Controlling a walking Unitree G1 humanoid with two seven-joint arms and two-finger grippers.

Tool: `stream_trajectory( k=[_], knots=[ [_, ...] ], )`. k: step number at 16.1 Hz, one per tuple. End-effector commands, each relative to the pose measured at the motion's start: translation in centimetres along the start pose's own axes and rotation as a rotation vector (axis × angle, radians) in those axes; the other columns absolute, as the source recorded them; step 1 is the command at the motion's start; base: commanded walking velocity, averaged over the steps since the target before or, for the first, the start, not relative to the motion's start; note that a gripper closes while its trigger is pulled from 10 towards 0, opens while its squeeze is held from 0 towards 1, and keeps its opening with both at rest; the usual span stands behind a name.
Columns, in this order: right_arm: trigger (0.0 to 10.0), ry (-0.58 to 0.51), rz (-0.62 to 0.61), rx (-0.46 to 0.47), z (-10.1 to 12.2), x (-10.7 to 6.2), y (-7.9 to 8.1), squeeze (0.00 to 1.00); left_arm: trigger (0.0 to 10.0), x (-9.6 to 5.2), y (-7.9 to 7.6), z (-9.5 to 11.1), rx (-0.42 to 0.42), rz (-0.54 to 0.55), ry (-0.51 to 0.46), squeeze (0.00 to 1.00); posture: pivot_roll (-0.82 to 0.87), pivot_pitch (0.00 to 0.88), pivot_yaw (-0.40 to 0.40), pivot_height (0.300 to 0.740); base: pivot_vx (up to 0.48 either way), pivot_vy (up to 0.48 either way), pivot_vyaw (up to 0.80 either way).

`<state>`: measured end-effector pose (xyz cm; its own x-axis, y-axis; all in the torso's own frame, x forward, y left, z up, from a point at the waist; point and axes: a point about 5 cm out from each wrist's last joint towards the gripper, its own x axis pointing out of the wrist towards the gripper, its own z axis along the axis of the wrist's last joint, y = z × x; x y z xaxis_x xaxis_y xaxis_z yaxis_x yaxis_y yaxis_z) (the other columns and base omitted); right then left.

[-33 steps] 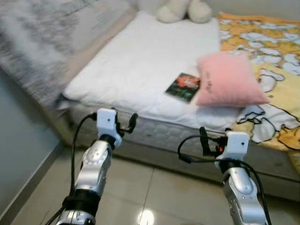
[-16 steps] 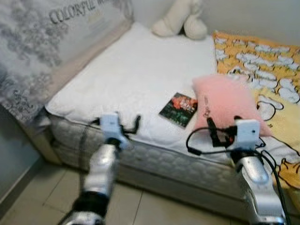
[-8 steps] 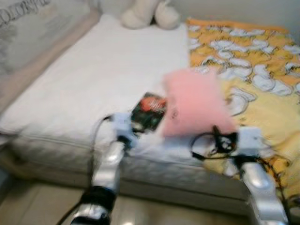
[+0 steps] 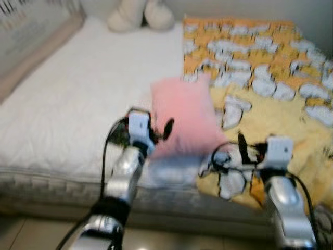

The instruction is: Clean up the room

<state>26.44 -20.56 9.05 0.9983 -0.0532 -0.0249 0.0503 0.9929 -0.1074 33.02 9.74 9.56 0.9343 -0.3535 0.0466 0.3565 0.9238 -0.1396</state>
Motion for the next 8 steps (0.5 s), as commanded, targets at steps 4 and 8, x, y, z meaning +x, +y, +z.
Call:
stream_trajectory(
  k=[4,8],
  knots=[
    [10.0,-0.021,0.016,0.013,0.16,0.29,0.8,0.0,10.0,0.1,0.62,0.53,0.006,0.0,-0.018,0.0,-0.13,0.0,0.044,0.74,0.48,0.0,0.0],
    [10.0,-0.027,-0.007,0.004,0.33,0.18,0.29,0.0,10.0,0.41,0.12,0.68,-0.005,-0.022,-0.02,0.0,-0.14,0.0,0.05,0.74,0.48,0.0,0.0]
  ],
)
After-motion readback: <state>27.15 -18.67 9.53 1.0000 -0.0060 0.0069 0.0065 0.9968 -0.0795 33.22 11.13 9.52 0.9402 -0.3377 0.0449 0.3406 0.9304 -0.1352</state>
